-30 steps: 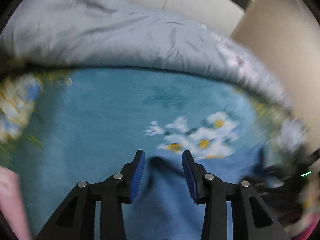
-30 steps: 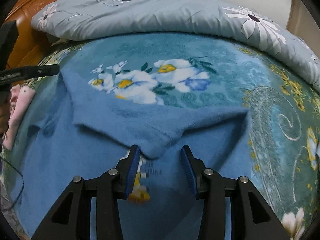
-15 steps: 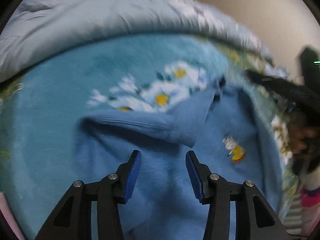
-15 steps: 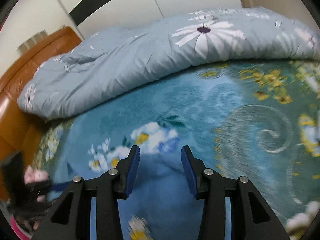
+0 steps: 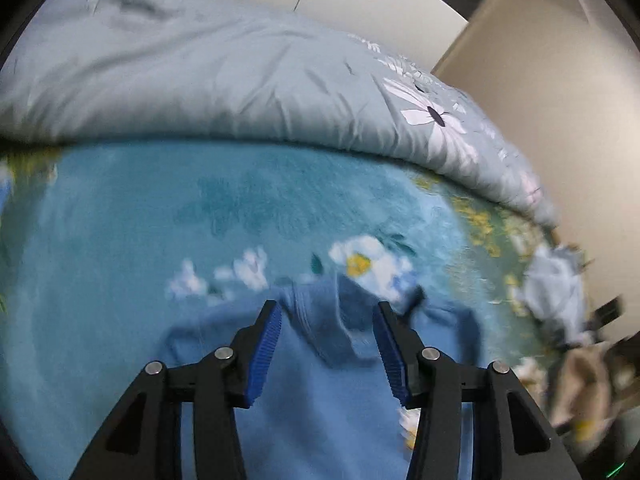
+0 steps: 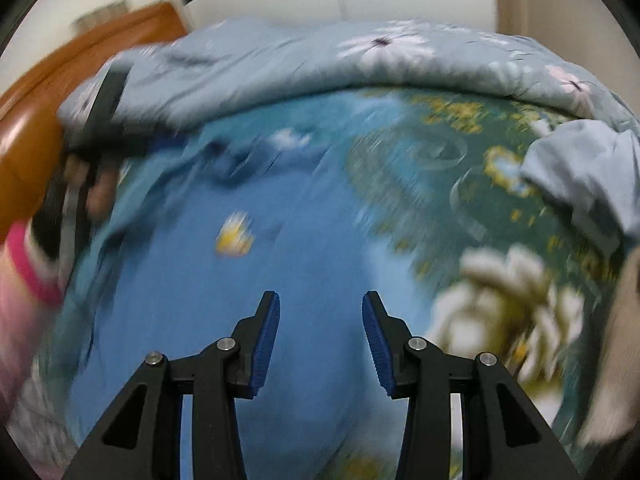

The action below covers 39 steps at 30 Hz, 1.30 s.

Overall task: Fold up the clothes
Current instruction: 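Open both grippers and release the sweater flat on the bed, then grasp the sweater sleeve cuff with the left gripper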

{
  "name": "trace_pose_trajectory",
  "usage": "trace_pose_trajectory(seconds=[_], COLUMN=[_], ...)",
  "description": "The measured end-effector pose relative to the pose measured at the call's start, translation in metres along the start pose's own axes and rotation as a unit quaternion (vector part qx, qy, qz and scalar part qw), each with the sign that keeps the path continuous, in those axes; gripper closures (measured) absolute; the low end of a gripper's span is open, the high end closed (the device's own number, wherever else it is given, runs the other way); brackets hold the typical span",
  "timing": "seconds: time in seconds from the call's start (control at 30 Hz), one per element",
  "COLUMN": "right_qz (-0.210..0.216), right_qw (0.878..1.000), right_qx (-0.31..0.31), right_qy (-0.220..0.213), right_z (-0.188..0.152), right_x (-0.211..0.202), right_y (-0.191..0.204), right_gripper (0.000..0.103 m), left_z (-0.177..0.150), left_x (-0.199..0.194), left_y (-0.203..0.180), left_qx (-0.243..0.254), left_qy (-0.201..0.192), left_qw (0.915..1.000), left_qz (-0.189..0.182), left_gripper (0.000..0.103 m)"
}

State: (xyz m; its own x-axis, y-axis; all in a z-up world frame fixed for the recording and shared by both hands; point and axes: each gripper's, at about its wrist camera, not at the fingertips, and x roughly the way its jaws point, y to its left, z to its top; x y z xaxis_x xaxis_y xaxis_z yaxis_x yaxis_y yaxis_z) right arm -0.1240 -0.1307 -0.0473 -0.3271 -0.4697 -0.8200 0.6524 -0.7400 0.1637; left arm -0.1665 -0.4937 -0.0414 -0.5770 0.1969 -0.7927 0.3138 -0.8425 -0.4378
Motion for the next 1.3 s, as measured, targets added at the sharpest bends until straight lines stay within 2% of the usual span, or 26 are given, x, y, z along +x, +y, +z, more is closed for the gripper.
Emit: trace_pose_trajectory(seconds=[0.07, 0.13, 0.23, 0.33, 0.47, 0.53, 0.57, 0.6, 0.73, 0.83, 0.93, 1.07, 1.2, 1.3], right_qz=[0.004, 0.004, 0.002, -0.023, -0.055, -0.070, -0.076, -0.071, -0.019, -0.017, -0.066, -0.140, -0.213, -0.225], right_qw=[0.999, 0.997, 0.992, 0.988, 0.988, 0.989, 0.990, 0.991, 0.999, 0.999, 0.994, 0.975, 0.956, 0.947], right_qx=[-0.033, -0.064, -0.110, -0.142, -0.134, -0.120, -0.112, -0.099, -0.020, 0.029, 0.071, 0.142, 0.175, 0.215], right_qy=[0.018, 0.034, 0.057, 0.058, 0.050, 0.046, 0.045, 0.047, 0.041, 0.001, -0.049, -0.101, -0.103, -0.082], right_z=[-0.022, -0.040, -0.065, -0.081, -0.088, -0.089, -0.088, -0.088, -0.080, -0.069, -0.055, -0.035, -0.018, -0.018], right_x=[0.000, 0.004, 0.010, 0.011, 0.006, 0.003, 0.000, -0.004, -0.024, -0.055, -0.089, -0.124, -0.124, -0.112], right_y=[0.024, 0.045, 0.075, 0.091, 0.093, 0.091, 0.091, 0.087, 0.061, 0.031, -0.004, -0.060, -0.104, -0.132], right_gripper=[0.059, 0.059, 0.052, 0.047, 0.048, 0.069, 0.086, 0.096, 0.099, 0.099, 0.099, 0.099, 0.099, 0.099], left_z=[-0.012, -0.033, -0.071, -0.109, -0.157, -0.177, -0.185, -0.193, -0.219, -0.232, -0.238, -0.238, -0.238, -0.242], left_x=[-0.015, -0.044, -0.088, -0.127, -0.158, -0.166, -0.168, -0.170, -0.171, -0.168, -0.163, -0.155, -0.151, -0.150], left_y=[0.002, 0.001, 0.008, 0.032, 0.073, 0.094, 0.103, 0.113, 0.140, 0.145, 0.140, 0.129, 0.121, 0.120], left_qx=[0.002, 0.029, 0.050, 0.036, -0.008, -0.033, -0.047, -0.060, -0.097, -0.102, -0.097, -0.087, -0.080, -0.073], left_qy=[0.005, -0.008, -0.040, -0.073, -0.102, -0.105, -0.104, -0.103, -0.090, -0.080, -0.072, -0.064, -0.056, -0.048], left_qw=[1.0000, 0.9995, 0.9979, 0.9967, 0.9944, 0.9932, 0.9926, 0.9919, 0.9900, 0.9903, 0.9914, 0.9931, 0.9940, 0.9945], left_qz=[0.001, 0.006, 0.003, 0.002, 0.028, 0.038, 0.041, 0.044, 0.048, 0.048, 0.049, 0.044, 0.051, 0.058], left_gripper=[0.051, 0.051, 0.046, 0.041, 0.040, 0.040, 0.040, 0.040, 0.040, 0.040, 0.040, 0.040, 0.040, 0.040])
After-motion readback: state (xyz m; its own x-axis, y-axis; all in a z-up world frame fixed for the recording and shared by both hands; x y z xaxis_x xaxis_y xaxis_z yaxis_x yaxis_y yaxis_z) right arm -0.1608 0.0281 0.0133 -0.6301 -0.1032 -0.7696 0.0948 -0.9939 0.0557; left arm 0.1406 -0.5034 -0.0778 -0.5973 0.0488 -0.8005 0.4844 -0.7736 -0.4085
